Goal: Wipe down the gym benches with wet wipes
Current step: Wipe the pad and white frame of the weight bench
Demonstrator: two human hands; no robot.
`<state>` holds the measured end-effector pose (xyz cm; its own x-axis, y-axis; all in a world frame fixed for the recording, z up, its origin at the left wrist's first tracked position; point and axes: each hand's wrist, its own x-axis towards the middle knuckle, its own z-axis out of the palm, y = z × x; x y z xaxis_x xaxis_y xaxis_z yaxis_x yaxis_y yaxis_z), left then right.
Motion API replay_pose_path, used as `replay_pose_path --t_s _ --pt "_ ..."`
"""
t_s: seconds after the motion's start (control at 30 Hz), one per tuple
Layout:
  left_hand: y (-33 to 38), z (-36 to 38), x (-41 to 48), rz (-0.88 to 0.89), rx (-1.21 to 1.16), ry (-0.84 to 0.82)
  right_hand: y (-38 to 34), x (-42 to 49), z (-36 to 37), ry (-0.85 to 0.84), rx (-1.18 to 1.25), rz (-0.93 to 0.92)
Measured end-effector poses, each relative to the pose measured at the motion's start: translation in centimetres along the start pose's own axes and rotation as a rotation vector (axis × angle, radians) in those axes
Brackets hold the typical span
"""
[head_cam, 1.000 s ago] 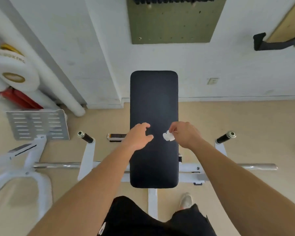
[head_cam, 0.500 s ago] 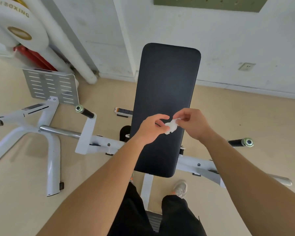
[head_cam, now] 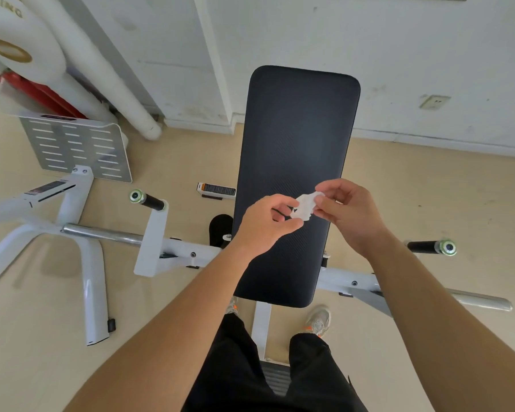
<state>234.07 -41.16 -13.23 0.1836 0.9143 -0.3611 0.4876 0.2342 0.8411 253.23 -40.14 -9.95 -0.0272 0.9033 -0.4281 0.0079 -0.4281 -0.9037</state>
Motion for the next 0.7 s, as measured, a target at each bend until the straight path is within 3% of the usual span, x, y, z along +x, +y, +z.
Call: replay_pose_path --t_s 0.27,0.4,0.57,0.7 --pt "-0.4 0.7 0.5 0.113 0.155 0.144 0.2 0.2 -1.0 -0.002 -0.031 0.034" --pt "-0.1 0.3 0.5 0.136 0.154 0.162 0.7 0.8 -2.1 0.077 -0.578 0.002" --pt "0.6 -0.1 0.8 0.087 0.074 0.079 0.8 0.0 -2.0 -0.172 -0.806 -0.204" --pt "0.8 -0.6 1.3 0.065 -0.002 0.045 0.2 0.3 -1.5 -0.244 -0.716 -0.119"
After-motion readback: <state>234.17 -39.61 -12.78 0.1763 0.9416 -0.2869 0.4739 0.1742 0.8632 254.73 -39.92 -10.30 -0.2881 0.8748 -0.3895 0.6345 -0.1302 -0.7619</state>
